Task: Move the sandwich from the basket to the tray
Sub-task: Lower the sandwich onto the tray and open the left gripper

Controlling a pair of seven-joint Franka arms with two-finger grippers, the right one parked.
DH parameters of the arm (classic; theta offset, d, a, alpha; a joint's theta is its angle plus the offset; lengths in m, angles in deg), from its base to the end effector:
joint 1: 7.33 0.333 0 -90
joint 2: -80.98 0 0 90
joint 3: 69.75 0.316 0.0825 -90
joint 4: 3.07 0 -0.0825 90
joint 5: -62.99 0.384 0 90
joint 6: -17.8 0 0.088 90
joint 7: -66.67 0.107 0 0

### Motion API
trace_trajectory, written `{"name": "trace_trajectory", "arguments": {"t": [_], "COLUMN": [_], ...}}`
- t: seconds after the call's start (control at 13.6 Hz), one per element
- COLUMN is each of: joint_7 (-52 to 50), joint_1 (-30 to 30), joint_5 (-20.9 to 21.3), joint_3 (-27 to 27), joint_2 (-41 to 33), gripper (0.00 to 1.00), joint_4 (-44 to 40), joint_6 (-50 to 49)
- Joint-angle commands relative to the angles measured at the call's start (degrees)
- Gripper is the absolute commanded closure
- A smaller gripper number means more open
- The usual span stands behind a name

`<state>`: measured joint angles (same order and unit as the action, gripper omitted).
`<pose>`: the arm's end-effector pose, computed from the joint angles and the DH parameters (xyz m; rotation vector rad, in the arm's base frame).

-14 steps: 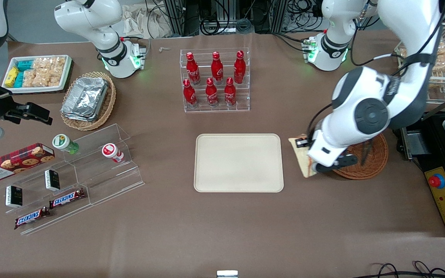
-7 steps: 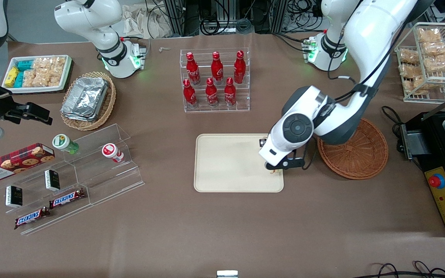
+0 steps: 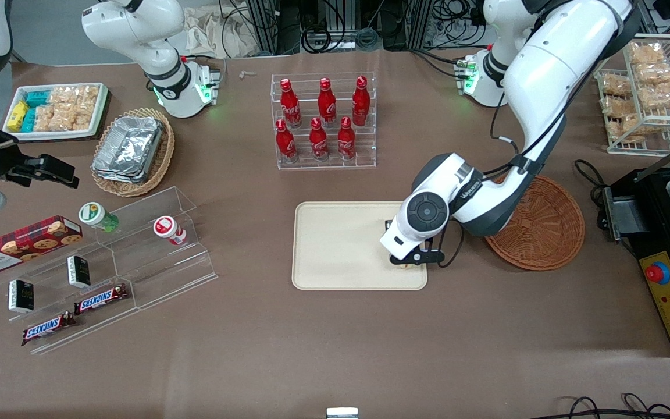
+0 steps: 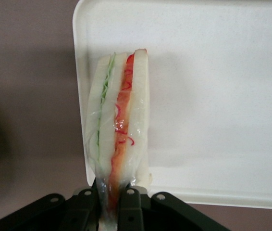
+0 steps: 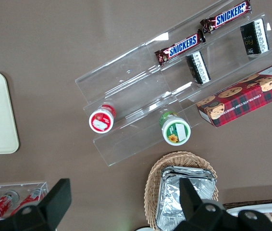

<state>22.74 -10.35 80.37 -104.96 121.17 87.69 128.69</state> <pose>0.5683 -0.3522 0.2652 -3.0730 -0.0473 0.3709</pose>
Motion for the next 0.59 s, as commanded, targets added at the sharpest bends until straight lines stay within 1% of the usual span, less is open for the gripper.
{"name": "trace_trajectory", "arguments": {"t": [0.0,0.07,0.15,0.22,0.29,0.37,0.44,0.51], "joint_7": [-1.2,-1.2,-1.6,-1.6,-0.9,-0.8,-0.8,-1.2], "joint_1": [-0.6,-0.6,-0.6,-0.6,-0.6,-0.6,-0.6,-0.5], "joint_5": [1.6,2.4,3.6,3.9,4.0,4.0,4.1,4.1], "joint_3": [0.3,0.3,0.3,0.3,0.3,0.4,0.4,0.5], "joint_2": [1.7,2.1,2.4,2.7,2.9,3.0,3.0,2.9], "gripper": [0.91,0.91,0.88,0.56,0.14,0.04,0.01,0.01], "joint_4": [-2.2,-2.1,-2.1,-2.1,-2.1,-2.1,-2.1,-2.1], "joint_6": [0.4,0.4,0.5,0.5,0.5,0.4,0.5,0.4]}}
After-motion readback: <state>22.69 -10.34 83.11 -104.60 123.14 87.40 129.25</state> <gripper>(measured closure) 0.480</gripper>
